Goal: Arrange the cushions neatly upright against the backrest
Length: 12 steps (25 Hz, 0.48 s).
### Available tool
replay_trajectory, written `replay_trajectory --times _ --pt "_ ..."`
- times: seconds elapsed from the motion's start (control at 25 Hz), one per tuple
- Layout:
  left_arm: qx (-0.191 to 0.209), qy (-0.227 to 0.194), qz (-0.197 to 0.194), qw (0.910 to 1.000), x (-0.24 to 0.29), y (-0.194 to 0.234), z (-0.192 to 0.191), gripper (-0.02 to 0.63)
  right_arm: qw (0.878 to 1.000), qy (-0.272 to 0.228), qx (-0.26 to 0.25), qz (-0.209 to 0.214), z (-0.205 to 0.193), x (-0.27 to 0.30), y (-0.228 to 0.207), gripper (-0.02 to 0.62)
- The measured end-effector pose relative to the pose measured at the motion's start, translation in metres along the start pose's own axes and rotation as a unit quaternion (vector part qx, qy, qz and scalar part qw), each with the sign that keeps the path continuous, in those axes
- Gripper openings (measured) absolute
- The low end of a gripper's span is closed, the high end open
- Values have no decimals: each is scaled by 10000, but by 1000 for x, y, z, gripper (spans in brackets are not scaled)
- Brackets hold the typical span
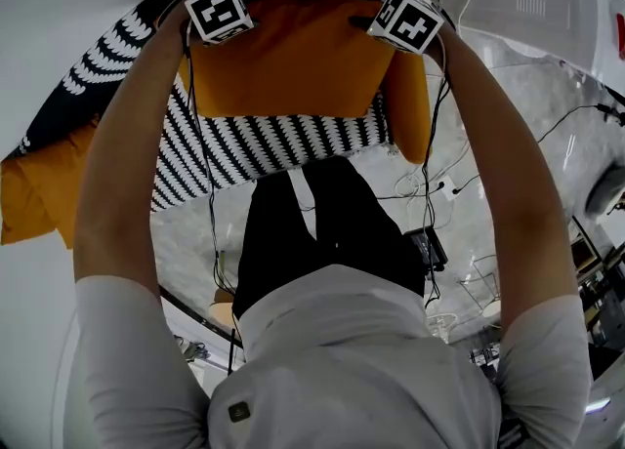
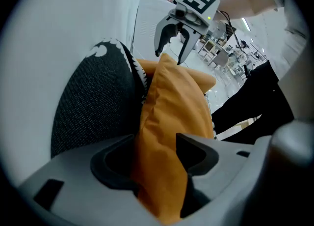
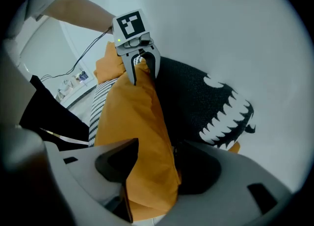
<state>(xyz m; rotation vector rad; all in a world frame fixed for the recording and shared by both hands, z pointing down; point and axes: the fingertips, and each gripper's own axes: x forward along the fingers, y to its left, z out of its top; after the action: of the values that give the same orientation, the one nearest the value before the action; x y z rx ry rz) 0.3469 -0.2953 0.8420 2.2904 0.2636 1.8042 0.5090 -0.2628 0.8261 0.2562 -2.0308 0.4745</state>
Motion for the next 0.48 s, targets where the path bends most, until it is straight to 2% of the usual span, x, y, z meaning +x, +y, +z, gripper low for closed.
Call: replay_trajectory --times 0.12,0.24,0.48 --pt "7 233 -17 9997 10 9 -5 267 9997 219 -85 114 -11 14 -10 256" --pt "-92 441 -212 9988 23 11 -10 275 9983 513 -32 268 -28 27 -14 261" --pt "-94 814 -468 9955 43 5 -14 243 9921 802 715 649 -50 52 -10 264"
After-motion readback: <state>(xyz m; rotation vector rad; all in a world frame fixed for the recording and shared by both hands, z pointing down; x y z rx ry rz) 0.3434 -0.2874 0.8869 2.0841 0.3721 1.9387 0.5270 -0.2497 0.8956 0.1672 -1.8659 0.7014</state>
